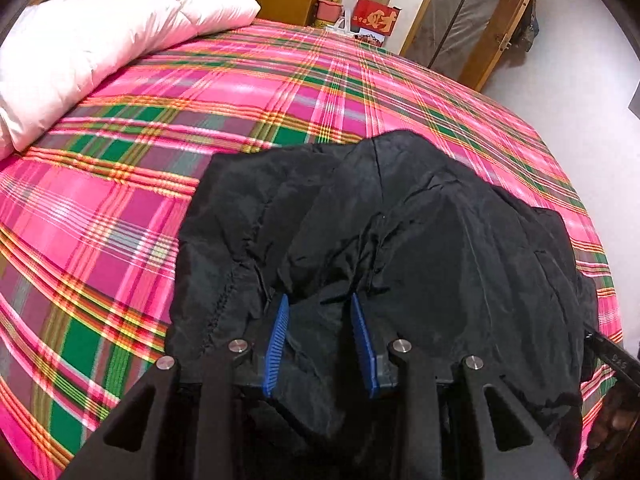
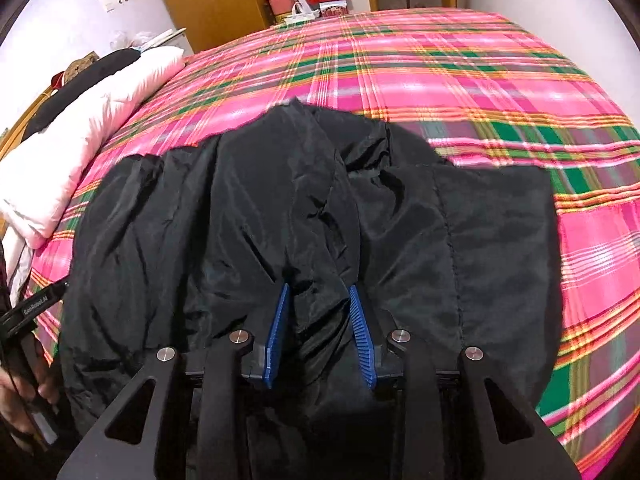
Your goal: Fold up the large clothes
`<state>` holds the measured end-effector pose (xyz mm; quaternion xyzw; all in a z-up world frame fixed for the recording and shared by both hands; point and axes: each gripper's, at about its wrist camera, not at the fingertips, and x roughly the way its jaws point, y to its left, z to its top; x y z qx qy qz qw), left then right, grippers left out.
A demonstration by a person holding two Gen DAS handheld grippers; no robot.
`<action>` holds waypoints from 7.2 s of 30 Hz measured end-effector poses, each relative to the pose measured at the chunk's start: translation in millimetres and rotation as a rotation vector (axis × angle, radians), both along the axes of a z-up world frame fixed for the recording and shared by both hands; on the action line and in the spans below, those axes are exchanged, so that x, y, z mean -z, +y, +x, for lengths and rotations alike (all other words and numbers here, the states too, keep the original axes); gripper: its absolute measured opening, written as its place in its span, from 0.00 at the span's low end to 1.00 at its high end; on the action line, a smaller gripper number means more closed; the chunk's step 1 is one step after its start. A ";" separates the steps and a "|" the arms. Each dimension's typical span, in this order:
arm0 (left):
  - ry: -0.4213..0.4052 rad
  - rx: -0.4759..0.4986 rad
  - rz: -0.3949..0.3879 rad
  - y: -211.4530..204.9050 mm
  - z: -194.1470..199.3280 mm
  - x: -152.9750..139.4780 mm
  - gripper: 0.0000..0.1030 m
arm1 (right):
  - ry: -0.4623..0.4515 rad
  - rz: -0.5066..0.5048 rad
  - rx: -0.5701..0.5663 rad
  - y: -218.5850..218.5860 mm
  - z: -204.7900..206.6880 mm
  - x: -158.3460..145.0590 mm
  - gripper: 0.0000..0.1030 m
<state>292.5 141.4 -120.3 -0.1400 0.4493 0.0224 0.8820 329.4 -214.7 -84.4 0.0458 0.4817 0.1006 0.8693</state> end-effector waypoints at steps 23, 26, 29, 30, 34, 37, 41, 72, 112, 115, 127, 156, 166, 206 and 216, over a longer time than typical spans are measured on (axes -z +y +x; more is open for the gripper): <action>-0.041 0.010 0.019 1.7 24.5 -13.0 0.40 | -0.043 -0.006 0.052 1.1 20.3 -24.9 0.32; -0.109 0.039 0.027 -6.5 6.8 -34.1 0.40 | -0.098 0.051 0.008 10.3 -5.9 -44.1 0.32; -0.140 0.088 0.033 -18.4 -12.0 -44.8 0.40 | -0.089 0.057 -0.077 33.6 -30.1 -37.9 0.32; -0.133 0.107 0.036 -24.0 -18.6 -44.5 0.40 | -0.070 0.053 -0.107 42.6 -36.4 -29.7 0.32; -0.042 0.194 0.007 -43.0 -30.7 -28.6 0.40 | 0.033 0.014 -0.134 59.8 -39.5 8.9 0.32; 0.022 0.241 0.103 -57.0 -30.0 -10.3 0.40 | 0.060 -0.009 -0.138 62.1 -35.2 27.1 0.32; 0.041 0.229 0.080 -53.8 -20.4 -6.2 0.41 | 0.081 -0.032 -0.143 64.3 -30.0 25.0 0.32; 0.054 0.262 0.136 -81.9 -34.2 17.2 0.41 | 0.090 -0.036 -0.164 66.8 -56.5 55.1 0.32; -0.011 0.158 0.149 -87.7 -269.5 -47.8 0.41 | -0.017 0.051 0.009 -60.7 -270.4 -19.8 0.47; -0.013 0.134 0.146 -79.0 -274.8 -48.2 0.41 | -0.017 0.049 0.031 -67.7 -274.5 -17.8 0.48; 0.014 -0.037 0.171 -17.2 -272.6 -40.8 0.49 | 0.073 0.056 0.097 -86.7 -270.5 12.2 0.58; 0.256 -0.083 0.009 22.9 -243.9 27.3 0.54 | 0.275 0.188 0.139 -114.2 -257.2 66.9 0.54; 0.102 -0.002 -0.103 23.6 -256.3 -20.4 0.19 | 0.200 0.351 0.114 -127.1 -266.9 18.9 0.11; -0.101 -0.147 -0.519 84.0 -53.0 -81.5 0.18 | 0.112 0.686 0.283 -147.1 -21.3 -54.4 0.11; -0.066 -0.252 -0.669 92.1 -8.2 -4.5 0.32 | 0.227 0.736 0.385 -147.5 24.9 8.9 0.23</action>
